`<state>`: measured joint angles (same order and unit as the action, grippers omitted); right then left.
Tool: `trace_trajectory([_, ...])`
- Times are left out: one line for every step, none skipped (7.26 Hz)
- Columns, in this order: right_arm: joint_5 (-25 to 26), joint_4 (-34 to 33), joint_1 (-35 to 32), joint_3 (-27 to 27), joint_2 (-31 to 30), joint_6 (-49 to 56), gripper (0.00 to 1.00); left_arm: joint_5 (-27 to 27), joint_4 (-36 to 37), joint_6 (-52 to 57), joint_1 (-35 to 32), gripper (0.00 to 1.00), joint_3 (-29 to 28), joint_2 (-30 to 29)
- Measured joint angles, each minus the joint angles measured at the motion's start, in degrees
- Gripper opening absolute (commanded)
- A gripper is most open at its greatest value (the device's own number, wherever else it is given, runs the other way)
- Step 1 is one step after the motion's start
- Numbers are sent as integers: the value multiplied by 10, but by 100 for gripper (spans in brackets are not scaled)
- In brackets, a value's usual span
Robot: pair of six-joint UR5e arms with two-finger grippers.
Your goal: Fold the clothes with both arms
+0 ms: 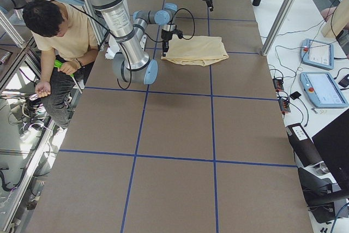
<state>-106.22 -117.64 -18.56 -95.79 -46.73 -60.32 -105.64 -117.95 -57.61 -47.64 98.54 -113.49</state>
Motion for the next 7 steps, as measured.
trace_trajectory([-7, 2, -5, -2, -3, -4, 70, 0, 0, 0, 0, 48, 1, 0])
trace_trajectory([-11, 3, -11, -3, -3, -10, 70, 0, 0, 0, 0, 48, 2, 0])
trace_trajectory([-14, 9, -19, -6, 0, -33, 70, 0, 0, 0, 0, 48, 3, 0])
trace_trajectory([-15, 38, -25, -10, -1, -99, 68, 0, 1, 0, 0, 48, 3, 0])
trace_trajectory([-13, 102, -27, -13, -14, -221, 69, 0, 1, 0, 0, 48, 4, 0])
trace_trajectory([-7, 186, -28, -18, -39, -370, 69, 0, 0, 0, 0, 48, 4, 0])
trace_trajectory([6, 248, -28, -20, -59, -499, 69, 0, 0, 0, 0, 48, 5, 0])
